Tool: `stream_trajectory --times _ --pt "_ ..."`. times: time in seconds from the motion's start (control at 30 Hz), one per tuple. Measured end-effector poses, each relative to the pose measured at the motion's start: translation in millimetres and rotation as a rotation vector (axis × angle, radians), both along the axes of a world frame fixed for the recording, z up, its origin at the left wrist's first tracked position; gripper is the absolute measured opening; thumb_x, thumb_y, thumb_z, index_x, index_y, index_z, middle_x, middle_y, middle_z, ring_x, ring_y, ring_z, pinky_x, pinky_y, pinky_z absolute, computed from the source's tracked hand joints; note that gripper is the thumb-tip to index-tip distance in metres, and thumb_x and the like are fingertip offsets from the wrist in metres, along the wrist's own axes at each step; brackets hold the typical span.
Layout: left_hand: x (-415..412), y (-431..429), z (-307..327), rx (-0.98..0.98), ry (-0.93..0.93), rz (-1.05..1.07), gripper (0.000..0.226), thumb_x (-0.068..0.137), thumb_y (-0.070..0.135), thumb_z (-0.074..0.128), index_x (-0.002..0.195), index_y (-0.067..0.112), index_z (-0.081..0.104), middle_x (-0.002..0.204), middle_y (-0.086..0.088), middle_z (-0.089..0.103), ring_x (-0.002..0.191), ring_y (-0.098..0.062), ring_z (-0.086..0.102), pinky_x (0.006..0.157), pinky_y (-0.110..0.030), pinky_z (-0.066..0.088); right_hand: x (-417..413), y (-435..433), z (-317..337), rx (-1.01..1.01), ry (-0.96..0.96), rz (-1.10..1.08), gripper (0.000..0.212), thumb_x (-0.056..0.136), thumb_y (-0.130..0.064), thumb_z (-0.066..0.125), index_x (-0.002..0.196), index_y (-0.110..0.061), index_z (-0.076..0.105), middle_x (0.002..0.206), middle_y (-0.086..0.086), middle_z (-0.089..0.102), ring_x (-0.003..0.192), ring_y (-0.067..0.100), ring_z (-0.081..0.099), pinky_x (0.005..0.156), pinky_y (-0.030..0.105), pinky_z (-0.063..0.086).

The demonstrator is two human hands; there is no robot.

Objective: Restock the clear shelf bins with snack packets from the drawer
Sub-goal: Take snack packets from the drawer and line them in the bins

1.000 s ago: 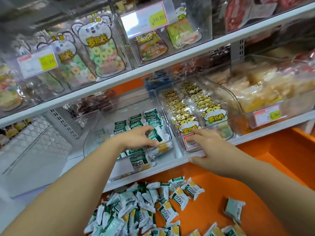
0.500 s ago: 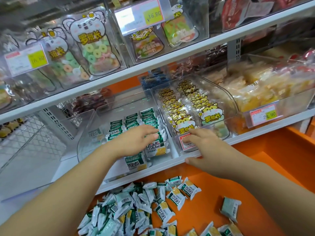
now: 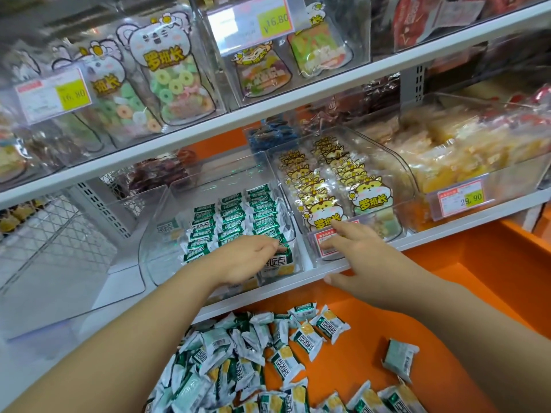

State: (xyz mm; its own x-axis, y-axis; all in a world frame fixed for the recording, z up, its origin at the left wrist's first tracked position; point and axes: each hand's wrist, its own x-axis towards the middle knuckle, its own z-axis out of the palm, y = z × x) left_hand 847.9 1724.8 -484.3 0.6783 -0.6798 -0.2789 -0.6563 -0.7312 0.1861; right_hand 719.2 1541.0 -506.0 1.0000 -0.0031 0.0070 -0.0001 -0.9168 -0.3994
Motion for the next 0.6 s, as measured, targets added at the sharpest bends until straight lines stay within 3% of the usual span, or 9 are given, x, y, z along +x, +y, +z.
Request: stream_trajectory --times 0.1,0.23,0.33,0.5,0.6 --pt "0 3 -1 -0.028 -0.04 -0.03 0.046 0.104 0.031 0.022 0.133 0.014 0.054 0.144 0.001 0.045 0.13 -0.013 0.04 0.101 -0.015 0.024 -1 -1 -1 0.008 -0.004 0.003 0.058 0.092 -0.046 0.054 0.144 -0.03 0.033 0.16 -0.006 0.002 0.146 0.018 0.004 0.117 0.04 0.017" --pt "9 25 -4 -0.182 -0.173 0.011 0.041 0.102 0.032 0.035 0.104 0.015 0.072 0.115 0.009 0.056 0.103 -0.003 0.051 0.101 -0.023 0.037 -1 -2 -3 -0.001 0.001 -0.001 0.058 0.092 -0.047 0.053 0.144 -0.031 0.032 0.16 -0.007 0.001 0.145 0.019 0.005 0.116 0.04 0.02" --pt "11 40 -15 -0.158 -0.147 0.021 0.046 0.101 0.039 0.031 0.099 0.022 0.074 0.106 0.014 0.057 0.1 -0.002 0.054 0.098 -0.029 0.04 2 -1 -3 0.017 -0.017 -0.024 0.055 0.092 -0.044 0.054 0.142 -0.031 0.035 0.159 -0.009 0.006 0.144 0.021 0.009 0.113 0.04 0.026" --pt "17 36 -16 -0.19 -0.21 0.025 0.051 0.099 0.05 0.028 0.097 0.027 0.073 0.104 0.017 0.054 0.102 -0.005 0.049 0.097 -0.034 0.039 4 2 -5 0.042 -0.06 -0.054 0.051 0.093 -0.043 0.054 0.139 -0.029 0.039 0.156 -0.01 0.011 0.142 0.018 0.014 0.109 0.037 0.033" --pt "12 23 -18 -0.226 -0.218 -0.025 0.055 0.096 0.053 0.026 0.1 0.023 0.072 0.122 0.014 0.052 0.108 -0.007 0.049 0.099 -0.032 0.038 6 3 -7 0.037 -0.075 -0.058 0.05 0.093 -0.042 0.054 0.139 -0.029 0.039 0.155 -0.01 0.012 0.141 0.018 0.016 0.108 0.037 0.034"
